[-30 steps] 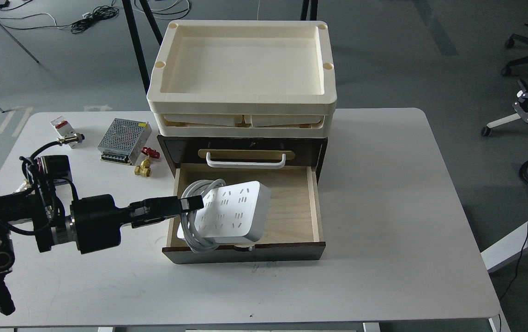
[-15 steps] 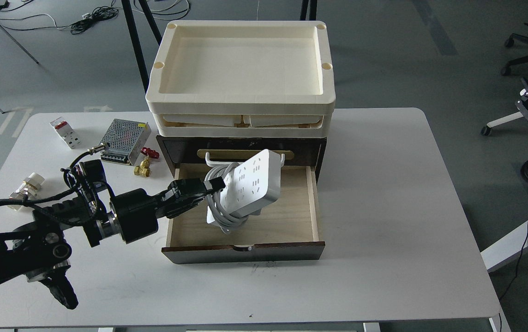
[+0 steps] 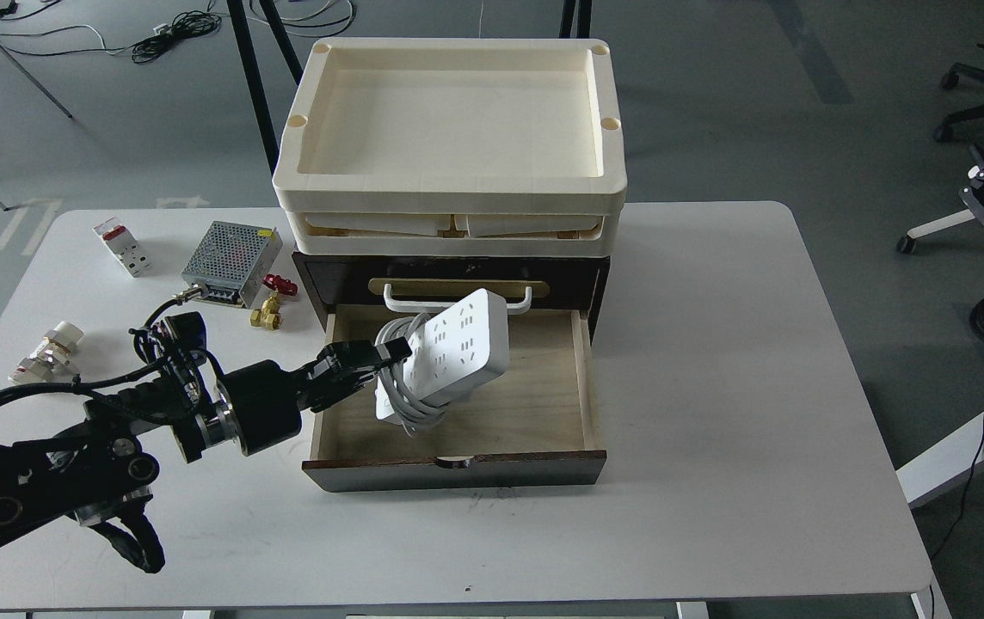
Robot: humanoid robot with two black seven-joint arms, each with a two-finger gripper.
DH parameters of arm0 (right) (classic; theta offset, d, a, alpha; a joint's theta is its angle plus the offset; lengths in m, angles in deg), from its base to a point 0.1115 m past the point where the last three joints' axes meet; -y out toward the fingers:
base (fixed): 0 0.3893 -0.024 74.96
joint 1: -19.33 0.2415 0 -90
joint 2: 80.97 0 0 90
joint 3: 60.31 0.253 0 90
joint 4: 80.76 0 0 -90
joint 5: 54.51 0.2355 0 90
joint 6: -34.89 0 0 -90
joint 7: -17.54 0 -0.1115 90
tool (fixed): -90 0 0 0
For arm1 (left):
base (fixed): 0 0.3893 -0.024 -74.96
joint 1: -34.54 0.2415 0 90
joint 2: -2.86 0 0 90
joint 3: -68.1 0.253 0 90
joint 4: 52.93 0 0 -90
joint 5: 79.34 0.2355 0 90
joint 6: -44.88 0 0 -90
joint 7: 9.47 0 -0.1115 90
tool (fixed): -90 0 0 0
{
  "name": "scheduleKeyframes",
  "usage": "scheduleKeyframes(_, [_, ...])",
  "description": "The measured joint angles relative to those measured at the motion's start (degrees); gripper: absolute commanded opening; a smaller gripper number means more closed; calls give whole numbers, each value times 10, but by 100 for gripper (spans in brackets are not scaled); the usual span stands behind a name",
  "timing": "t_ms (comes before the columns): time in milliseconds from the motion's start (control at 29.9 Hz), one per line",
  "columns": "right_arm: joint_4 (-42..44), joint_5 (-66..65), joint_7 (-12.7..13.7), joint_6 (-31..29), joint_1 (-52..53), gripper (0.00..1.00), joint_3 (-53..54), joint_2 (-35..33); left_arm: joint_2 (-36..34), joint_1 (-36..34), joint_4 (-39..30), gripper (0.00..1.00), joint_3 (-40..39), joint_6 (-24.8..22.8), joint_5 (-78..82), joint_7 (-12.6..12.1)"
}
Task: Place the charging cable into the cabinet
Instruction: 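Lower the power strip into the drawer and open the left gripper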
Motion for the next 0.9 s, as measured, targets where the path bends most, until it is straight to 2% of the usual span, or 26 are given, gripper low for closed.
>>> scheduleKeyframes(635, [0,0,0,0,-5,100,0,-1,-1,-6,4,2,0,5,75,0])
scheduleKeyframes(903, [0,0,0,0,-6,100,0,-1,27,-3,50,6,0,3,74,0])
